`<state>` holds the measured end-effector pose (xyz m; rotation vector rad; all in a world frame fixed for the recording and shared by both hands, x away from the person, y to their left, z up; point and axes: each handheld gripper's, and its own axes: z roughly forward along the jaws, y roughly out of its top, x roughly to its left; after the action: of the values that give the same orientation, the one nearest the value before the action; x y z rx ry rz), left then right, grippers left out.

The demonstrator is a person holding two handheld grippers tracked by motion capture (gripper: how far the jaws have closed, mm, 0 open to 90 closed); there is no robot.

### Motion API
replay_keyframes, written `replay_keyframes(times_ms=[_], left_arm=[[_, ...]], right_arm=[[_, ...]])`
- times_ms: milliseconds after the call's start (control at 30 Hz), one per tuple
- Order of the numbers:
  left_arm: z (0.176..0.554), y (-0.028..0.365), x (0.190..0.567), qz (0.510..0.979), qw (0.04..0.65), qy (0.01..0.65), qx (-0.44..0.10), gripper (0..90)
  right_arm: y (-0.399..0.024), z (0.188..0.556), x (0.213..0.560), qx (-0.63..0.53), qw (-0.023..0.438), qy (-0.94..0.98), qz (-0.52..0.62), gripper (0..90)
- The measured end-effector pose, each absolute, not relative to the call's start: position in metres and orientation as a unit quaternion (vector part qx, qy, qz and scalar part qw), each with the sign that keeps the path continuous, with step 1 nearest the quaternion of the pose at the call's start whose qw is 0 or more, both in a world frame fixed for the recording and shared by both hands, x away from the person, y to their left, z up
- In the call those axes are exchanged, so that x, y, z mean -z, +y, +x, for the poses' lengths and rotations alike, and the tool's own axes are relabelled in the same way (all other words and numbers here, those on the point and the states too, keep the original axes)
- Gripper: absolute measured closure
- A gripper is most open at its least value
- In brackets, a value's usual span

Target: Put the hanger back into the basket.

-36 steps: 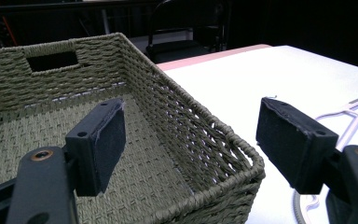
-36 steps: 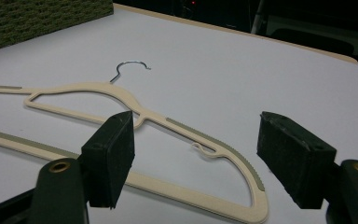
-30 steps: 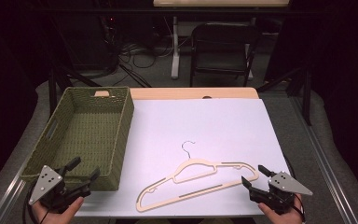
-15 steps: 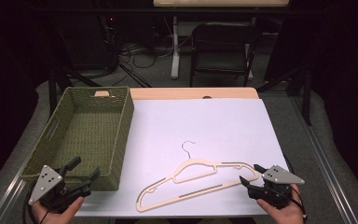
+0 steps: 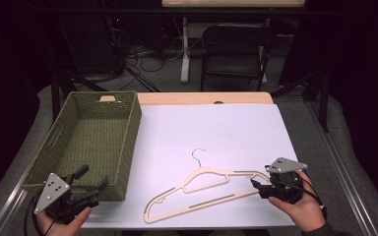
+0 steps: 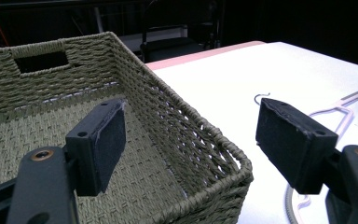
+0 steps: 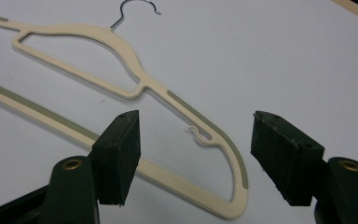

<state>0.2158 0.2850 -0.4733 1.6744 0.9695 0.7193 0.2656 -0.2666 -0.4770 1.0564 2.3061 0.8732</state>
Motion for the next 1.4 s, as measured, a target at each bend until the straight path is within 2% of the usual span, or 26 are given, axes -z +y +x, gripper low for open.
replay_keyframes(times_ms=[333,433,667,967,1033,1100,1400], left_arm=[[0.216,0.285,0.473,0.697,0.513,0.404,-0.298,24.4],[0.216,0.285,0.473,0.698,0.512,0.402,-0.298,24.5],[0.217,0.284,0.473,0.698,0.513,0.401,-0.298,24.5],[0.217,0.283,0.473,0.700,0.512,0.400,-0.296,24.5],[0.217,0.283,0.473,0.700,0.512,0.400,-0.296,24.5],[0.217,0.283,0.473,0.700,0.512,0.400,-0.296,24.5],[0.217,0.284,0.473,0.700,0.512,0.400,-0.296,24.5]], right_arm=[[-0.253,0.283,0.466,-0.269,0.198,0.868,0.368,33.6],[-0.246,0.288,0.462,-0.263,0.209,0.874,0.352,33.6],[-0.236,0.296,0.452,-0.230,0.183,0.889,0.350,34.3],[-0.222,0.317,0.452,-0.200,0.158,0.908,0.334,42.2],[-0.221,0.319,0.448,-0.168,0.145,0.916,0.334,42.4],[-0.217,0.323,0.450,-0.182,0.135,0.915,0.334,43.3],[-0.205,0.335,0.449,-0.155,0.129,0.923,0.327,44.6]])
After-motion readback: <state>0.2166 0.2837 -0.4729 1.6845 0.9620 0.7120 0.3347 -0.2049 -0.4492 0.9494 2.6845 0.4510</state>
